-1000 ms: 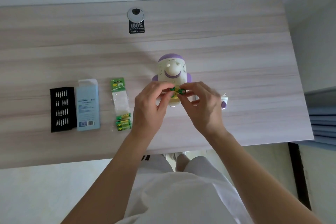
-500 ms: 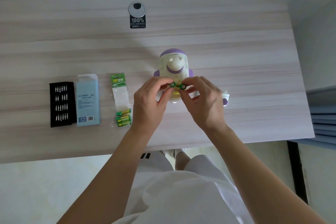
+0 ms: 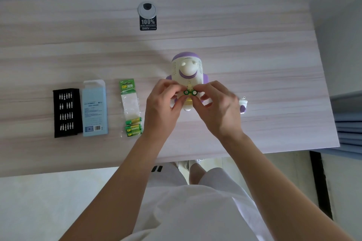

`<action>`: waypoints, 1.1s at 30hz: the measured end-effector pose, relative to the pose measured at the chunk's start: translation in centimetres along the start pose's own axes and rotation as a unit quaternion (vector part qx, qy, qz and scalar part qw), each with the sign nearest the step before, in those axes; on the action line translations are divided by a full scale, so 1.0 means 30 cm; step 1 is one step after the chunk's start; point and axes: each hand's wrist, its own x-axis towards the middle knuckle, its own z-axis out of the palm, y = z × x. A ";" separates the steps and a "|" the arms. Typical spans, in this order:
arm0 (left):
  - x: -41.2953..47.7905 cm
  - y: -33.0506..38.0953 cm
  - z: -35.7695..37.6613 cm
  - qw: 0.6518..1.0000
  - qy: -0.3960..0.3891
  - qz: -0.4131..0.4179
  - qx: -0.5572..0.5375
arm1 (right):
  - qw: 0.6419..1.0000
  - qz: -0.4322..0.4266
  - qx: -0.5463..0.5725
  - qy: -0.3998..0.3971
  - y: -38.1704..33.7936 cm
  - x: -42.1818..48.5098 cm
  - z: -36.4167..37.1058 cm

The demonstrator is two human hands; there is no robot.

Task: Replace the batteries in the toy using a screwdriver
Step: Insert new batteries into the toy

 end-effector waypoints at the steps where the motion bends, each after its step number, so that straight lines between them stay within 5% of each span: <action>1: 0.001 -0.003 0.000 1.000 -0.002 -0.001 0.001 | 1.000 -0.004 -0.008 0.001 0.000 0.000 0.002; 18: 0.008 0.005 0.017 0.999 0.003 -0.028 -0.020 | 0.991 -0.051 -0.118 0.046 0.024 -0.036 0.040; 33: 0.002 0.020 0.057 0.994 0.035 -0.098 -0.025 | 0.998 -0.007 -0.066 0.013 0.028 -0.028 0.026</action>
